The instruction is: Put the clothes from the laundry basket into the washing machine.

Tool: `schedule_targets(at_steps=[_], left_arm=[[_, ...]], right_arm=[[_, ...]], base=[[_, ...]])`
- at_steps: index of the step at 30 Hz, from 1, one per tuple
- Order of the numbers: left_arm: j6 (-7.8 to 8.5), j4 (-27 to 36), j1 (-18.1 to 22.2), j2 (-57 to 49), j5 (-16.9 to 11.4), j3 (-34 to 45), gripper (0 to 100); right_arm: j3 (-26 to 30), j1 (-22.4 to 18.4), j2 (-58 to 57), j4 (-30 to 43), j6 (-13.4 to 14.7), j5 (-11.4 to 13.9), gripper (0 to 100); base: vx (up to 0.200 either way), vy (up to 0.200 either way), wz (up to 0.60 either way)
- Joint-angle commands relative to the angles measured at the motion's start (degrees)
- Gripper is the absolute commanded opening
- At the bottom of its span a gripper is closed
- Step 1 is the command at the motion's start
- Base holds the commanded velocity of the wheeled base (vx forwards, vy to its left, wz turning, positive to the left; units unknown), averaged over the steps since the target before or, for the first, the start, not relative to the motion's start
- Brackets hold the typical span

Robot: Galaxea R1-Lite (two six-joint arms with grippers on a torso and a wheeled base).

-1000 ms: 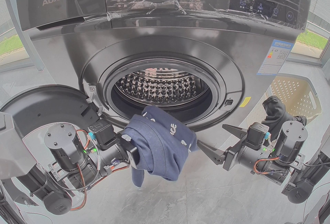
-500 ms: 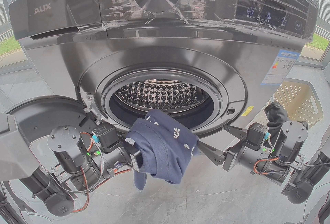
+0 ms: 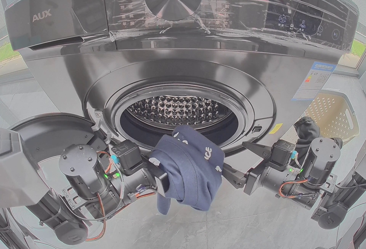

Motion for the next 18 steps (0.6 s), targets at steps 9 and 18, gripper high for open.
schedule_targets(at_steps=[9, 18], left_arm=[[-0.55, -0.3, 2.8, 10.2, 0.9, -10.6, 0], [-1.07, -0.3, 4.3, 22.9, -1.3, -27.9, 0]], right_arm=[[0.6, 1.0, -0.1, 0.0, 0.0, 0.3, 100], [1.9, 2.0, -0.4, 0.0, 0.0, 0.3, 100]], base=[[0.0, 0.0, 0.0], [0.0, 0.0, 0.0]])
